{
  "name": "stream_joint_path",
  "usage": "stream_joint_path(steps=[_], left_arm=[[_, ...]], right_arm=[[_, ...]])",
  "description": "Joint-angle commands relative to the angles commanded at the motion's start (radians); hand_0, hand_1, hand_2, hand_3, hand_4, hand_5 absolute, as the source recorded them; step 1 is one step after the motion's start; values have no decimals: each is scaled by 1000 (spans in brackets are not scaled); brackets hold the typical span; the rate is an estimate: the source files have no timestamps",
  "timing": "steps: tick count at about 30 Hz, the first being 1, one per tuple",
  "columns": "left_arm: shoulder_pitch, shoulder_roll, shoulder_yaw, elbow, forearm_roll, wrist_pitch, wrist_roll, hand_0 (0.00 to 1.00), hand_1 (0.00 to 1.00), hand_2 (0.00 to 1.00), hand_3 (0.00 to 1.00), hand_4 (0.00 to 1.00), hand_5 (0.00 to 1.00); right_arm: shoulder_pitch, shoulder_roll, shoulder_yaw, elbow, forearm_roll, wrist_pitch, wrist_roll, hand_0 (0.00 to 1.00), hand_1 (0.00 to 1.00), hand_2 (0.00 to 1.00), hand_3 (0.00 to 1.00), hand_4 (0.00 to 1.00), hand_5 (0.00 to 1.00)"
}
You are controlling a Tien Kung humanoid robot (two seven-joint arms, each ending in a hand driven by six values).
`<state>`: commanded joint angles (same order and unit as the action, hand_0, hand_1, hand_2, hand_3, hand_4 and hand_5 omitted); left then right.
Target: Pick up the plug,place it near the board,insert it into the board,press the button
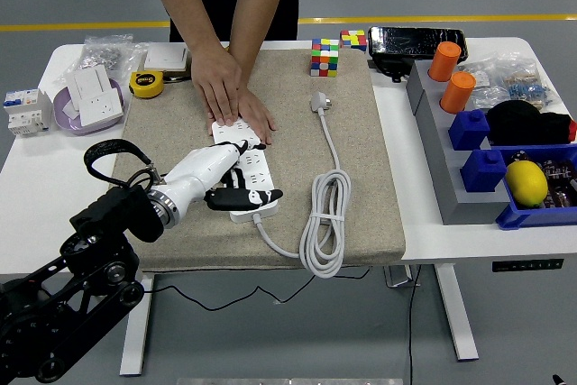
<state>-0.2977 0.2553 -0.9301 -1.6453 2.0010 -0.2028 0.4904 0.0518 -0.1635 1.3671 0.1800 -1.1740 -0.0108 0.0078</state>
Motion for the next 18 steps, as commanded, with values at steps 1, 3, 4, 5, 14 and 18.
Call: stream_joint_path(steps=[1, 3, 4, 5, 14, 18], left_arm=[[-1, 1, -1, -1, 7, -28, 18, 159, 58, 147, 896, 588, 236], [-2, 4, 0, 1, 25, -87, 39, 159, 58, 147, 896, 588, 236], [-3, 4, 1, 2, 32, -112, 44, 159, 58, 147, 896, 588, 236], [-3, 4, 3, 5, 38, -129, 45, 159, 58, 147, 896, 588, 236], [-7, -4, 29, 61, 66, -123, -16, 155, 59, 146, 866, 444, 165], [-9, -4, 43, 83, 73, -126, -28, 156, 58, 147, 852, 420, 118]], right_arm=[[0, 0, -1, 0, 0, 0, 0, 876, 808, 791, 848, 998, 998], [1, -1, -2, 0, 0, 0, 1, 876, 808, 791, 848, 998, 998], [1, -1, -3, 0, 1, 1, 1, 876, 808, 791, 848, 998, 998], [0, -2, -4, 0, 1, 1, 0, 876, 808, 791, 848, 998, 998], [-3, -3, -5, 0, -1, 1, -1, 877, 806, 787, 845, 998, 998], [-1, -3, -6, 0, -2, 2, 0, 875, 805, 786, 842, 998, 998]])
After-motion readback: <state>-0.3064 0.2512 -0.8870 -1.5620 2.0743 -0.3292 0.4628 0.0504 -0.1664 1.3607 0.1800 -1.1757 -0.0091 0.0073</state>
